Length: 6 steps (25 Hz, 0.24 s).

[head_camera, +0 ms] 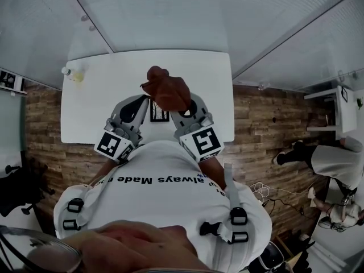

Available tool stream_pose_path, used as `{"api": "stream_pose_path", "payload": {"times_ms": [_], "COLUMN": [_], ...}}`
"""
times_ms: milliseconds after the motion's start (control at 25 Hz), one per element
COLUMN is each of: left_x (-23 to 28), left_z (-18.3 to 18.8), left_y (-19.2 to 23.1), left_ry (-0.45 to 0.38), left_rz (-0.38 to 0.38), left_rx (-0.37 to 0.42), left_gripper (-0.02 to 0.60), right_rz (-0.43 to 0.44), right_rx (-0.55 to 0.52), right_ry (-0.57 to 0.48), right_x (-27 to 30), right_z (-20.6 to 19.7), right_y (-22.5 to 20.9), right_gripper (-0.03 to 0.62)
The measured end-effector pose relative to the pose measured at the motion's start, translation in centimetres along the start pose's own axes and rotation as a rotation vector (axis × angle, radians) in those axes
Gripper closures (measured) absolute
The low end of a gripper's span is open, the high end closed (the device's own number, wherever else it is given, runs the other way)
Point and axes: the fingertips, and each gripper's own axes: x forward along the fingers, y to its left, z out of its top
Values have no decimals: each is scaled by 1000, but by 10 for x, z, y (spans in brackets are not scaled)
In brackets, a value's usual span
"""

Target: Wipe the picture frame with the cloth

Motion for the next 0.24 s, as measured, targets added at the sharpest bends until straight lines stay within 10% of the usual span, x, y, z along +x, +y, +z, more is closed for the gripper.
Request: {"api": "stream_pose_path", "payload": {"times_ms": [240], "left_x": [0], "left_z": [-3], "left_y": [2], "left_ry": [-3], "left_rz": [-2], "left_rx": [-4], "left_gripper": [578], "right_rz": [-10], "right_rx": [-2], "right_ry": [-13], "right_x": [2], "right_z": [-3], "right_y": [-2], "right_gripper": [574]}}
